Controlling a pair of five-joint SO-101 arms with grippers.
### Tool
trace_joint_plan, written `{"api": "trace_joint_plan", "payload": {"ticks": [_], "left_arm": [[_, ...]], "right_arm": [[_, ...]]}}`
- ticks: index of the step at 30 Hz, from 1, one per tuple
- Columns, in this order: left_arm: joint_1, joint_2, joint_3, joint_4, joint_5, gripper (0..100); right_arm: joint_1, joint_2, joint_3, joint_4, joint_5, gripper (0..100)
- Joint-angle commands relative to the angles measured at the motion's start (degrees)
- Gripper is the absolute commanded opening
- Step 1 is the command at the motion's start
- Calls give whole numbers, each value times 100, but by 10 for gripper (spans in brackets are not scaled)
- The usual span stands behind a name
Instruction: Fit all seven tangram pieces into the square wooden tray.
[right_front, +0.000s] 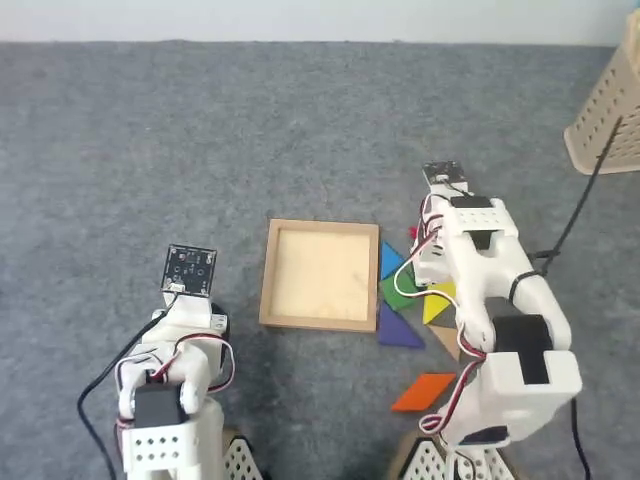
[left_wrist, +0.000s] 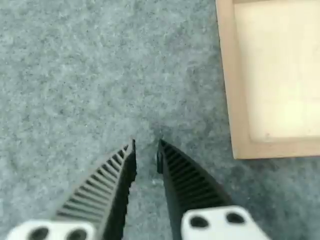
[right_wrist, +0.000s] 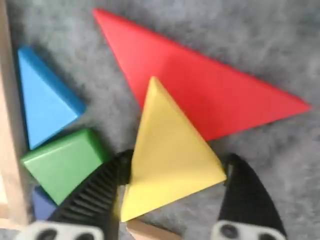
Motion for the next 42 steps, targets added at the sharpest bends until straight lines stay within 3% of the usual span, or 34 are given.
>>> {"api": "trace_joint_plan", "payload": {"ticks": [1, 17, 21, 26, 32, 42], "left_arm": [[18, -123, -48, 0, 44, 71], [18, -123, -48, 0, 44, 71], [18, -123, -48, 0, 44, 71], [18, -123, -48, 0, 44, 71], [18, -123, -48, 0, 44, 71], [18, -123, -48, 0, 44, 71]], "right_arm": [[-40, -101, -220, -57, 97, 96], [-101, -2378, 88, 338, 114, 92], [-84, -2325, 114, 708, 536, 119], [-57, -1754, 114, 1147, 1371, 260], [119, -690, 79, 523, 2136, 268], [259, -189, 70, 127, 2207, 268]]}}
